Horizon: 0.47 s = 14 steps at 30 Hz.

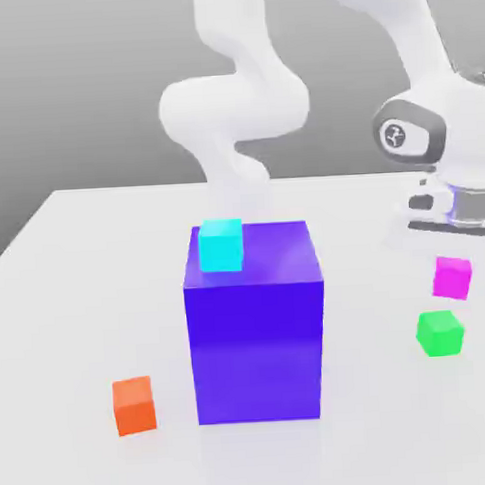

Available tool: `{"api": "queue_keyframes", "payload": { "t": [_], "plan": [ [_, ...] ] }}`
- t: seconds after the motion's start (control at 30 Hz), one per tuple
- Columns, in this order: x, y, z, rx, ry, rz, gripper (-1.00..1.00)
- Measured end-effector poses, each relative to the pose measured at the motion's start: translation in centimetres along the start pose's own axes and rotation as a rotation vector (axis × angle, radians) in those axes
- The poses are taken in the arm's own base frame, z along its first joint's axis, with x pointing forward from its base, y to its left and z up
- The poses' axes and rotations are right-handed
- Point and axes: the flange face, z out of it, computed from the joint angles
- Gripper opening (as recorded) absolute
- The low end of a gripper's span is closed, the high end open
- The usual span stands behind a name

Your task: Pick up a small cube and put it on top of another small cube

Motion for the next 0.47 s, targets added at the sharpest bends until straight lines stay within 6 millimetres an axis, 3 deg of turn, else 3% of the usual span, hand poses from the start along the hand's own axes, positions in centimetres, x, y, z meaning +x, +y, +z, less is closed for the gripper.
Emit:
{"api": "queue_keyframes", "payload": {
  "t": [0.4,0.43,0.47],
  "plan": [
    [0.6,0.1,3.8,0.028,0.011,0.005,-1.0],
    [0.7,0.1,4.1,0.033,0.015,0.006,1.0],
    [0.7,0.1,4.1,0.033,0.015,0.006,1.0]
  ]
}}
